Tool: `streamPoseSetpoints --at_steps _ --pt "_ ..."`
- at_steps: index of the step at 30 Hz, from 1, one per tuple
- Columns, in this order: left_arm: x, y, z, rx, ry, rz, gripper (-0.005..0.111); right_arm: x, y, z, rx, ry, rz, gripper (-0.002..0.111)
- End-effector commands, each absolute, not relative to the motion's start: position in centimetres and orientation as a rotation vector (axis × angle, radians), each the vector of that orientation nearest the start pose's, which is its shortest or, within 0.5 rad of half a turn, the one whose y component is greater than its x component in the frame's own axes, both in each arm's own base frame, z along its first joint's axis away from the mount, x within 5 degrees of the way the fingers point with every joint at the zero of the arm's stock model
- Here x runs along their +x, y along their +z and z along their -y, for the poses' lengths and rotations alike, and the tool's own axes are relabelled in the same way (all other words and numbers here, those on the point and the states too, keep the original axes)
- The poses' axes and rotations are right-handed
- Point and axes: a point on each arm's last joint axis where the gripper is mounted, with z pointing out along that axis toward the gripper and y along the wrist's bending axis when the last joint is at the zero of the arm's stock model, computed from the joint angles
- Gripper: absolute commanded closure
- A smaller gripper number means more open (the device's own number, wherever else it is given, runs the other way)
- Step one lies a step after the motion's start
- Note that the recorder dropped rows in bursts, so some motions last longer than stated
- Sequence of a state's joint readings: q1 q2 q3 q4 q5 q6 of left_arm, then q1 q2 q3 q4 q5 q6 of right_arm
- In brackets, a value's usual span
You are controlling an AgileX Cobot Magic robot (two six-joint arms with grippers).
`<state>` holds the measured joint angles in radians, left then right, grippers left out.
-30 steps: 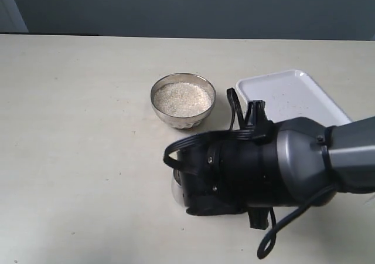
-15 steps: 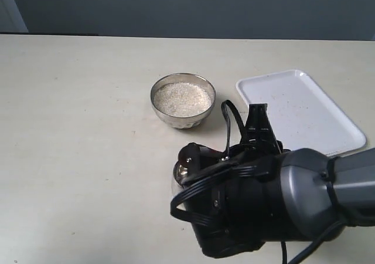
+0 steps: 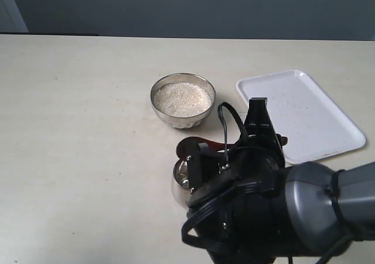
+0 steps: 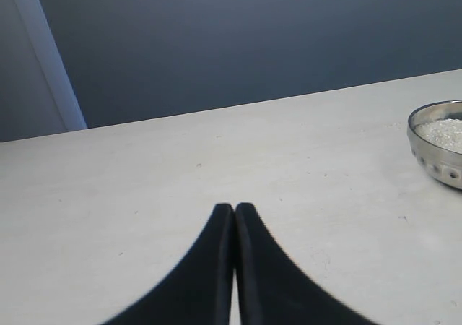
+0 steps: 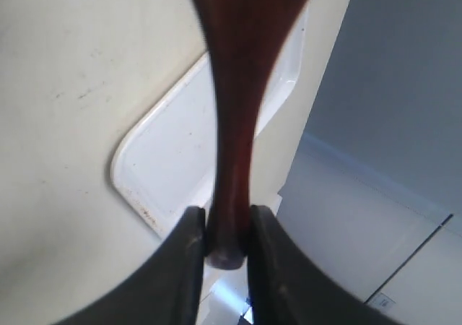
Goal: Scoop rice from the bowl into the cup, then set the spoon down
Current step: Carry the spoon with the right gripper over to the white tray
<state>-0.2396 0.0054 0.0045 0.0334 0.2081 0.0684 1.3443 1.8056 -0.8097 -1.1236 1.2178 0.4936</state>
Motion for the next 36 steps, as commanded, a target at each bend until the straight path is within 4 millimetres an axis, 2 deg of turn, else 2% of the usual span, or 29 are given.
streamPoseSetpoints --at_steps 1,10,25,33,36 --pt "5.4 19.5 1.3 0.278 -0.106 -1.667 0.106 12.4 16.1 -24.7 -1.726 -1.22 -1.598 0.109" --pt "5.4 19.5 1.3 0.278 -0.106 -1.667 0.106 11.7 15.4 -24.0 -1.696 -1.212 -1.615 0.109" --pt "5.4 19.5 1.3 0.277 -0.106 -1.663 0.106 12.1 15.8 -24.4 -1.629 -1.181 -1.575 0.109" --pt "5.4 19.5 1.3 0.277 -0.106 -1.663 0.106 11.5 15.8 -23.7 -1.624 -1.161 -1.726 0.109" --pt "5.4 19.5 1.3 0.277 -0.106 -1.663 0.106 11.8 16.4 -23.2 -1.561 -1.121 -1.839 0.109"
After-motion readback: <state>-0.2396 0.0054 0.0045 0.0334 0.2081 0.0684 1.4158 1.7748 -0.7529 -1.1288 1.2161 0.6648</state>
